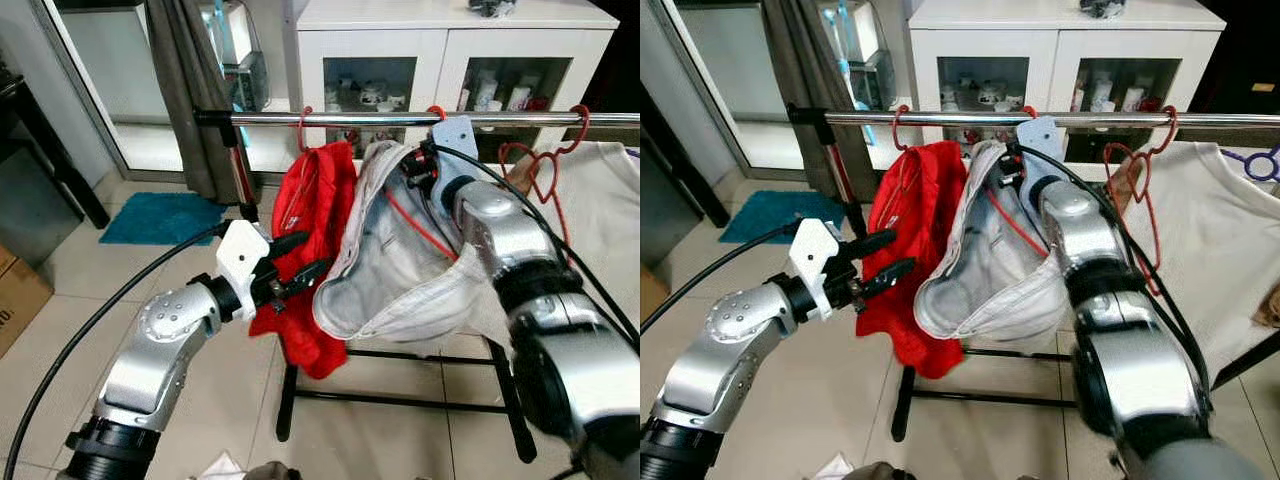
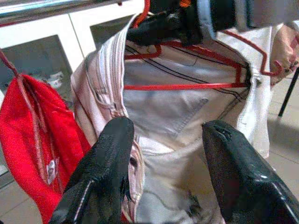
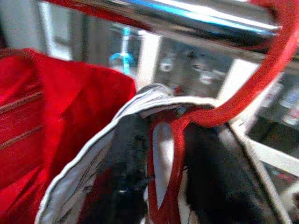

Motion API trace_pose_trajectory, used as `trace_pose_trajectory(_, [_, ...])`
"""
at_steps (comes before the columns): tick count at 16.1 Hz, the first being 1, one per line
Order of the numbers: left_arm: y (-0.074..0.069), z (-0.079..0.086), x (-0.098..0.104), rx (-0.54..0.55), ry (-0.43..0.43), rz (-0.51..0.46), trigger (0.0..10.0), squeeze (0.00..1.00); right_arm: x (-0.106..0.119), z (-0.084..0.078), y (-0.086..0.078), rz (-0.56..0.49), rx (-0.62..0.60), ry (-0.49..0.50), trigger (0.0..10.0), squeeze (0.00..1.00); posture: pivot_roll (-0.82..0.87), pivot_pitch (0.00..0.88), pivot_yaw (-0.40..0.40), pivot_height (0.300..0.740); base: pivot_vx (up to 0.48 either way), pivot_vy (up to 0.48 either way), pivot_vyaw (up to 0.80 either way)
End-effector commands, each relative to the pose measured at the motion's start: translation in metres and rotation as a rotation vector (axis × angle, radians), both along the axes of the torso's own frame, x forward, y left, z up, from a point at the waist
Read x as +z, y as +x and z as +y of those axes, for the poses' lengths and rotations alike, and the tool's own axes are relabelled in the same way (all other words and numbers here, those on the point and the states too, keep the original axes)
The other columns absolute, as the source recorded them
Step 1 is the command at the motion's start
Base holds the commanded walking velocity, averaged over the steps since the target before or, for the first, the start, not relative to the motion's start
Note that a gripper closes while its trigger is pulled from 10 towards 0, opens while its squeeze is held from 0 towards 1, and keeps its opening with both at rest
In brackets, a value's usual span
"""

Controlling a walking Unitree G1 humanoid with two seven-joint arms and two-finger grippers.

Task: Hang hanger

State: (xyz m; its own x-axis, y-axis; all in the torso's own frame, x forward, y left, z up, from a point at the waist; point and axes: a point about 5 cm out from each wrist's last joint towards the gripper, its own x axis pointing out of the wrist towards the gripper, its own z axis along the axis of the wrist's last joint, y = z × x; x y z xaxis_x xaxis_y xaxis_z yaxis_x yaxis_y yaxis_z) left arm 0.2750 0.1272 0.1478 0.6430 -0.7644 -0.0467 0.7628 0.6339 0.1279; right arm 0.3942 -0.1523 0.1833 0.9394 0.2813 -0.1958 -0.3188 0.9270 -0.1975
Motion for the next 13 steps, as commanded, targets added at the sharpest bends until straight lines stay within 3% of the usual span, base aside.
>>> trace_pose_trajectory(1, [0.002, -0.001, 0.002, -0.012, 0.015, -0.007, 10.0, 0.00, 0.009, 0.010, -0.005, -0.005, 0.069, 0.005, 10.0, 1.00, -0.05, 0.000, 0.104, 0.740, 0.000, 0.000, 0.00])
trace_pose_trajectory(4, [0.003, -0.001, -0.001, 0.000, 0.018, 0.003, 10.0, 0.00, 0.021, 0.009, -0.026, -0.007, 0.137, -0.025, 10.0, 1.00, -0.07, 0.000, 0.113, 0.740, 0.000, 0.000, 0.00])
trace_pose_trajectory(8, [0.006, 0.004, -0.009, 0.115, -0.044, 0.049, 10.0, 0.00, 0.042, -0.001, -0.047, -0.094, 0.084, -0.002, 10.0, 1.00, -0.07, 0.000, 0.114, 0.740, 0.000, 0.000, 0.00])
trace_pose_trajectory(9, [0.007, 0.006, -0.009, 0.144, -0.053, 0.042, 10.0, 0.00, 0.044, -0.001, -0.052, -0.109, 0.079, 0.017, 10.0, 1.00, -0.07, 0.000, 0.107, 0.740, 0.000, 0.000, 0.00])
trace_pose_trajectory(10, [0.009, 0.009, -0.010, 0.198, -0.048, 0.021, 10.0, 0.00, 0.047, 0.003, -0.066, -0.179, 0.096, 0.126, 10.0, 1.00, -0.08, 0.000, 0.102, 0.740, 0.000, 0.000, 0.00])
trace_pose_trajectory(12, [0.011, 0.006, -0.007, 0.221, -0.042, -0.008, 10.0, 0.00, 0.039, 0.007, -0.075, -0.226, 0.091, 0.136, 10.0, 1.00, -0.08, 0.000, 0.100, 0.740, 0.000, 0.000, 0.00])
trace_pose_trajectory(13, [0.015, 0.004, -0.005, 0.229, -0.036, -0.023, 10.0, 0.00, 0.028, 0.008, -0.077, -0.223, 0.053, 0.187, 10.0, 1.00, -0.08, 0.000, 0.100, 0.740, 0.000, 0.000, 0.79])
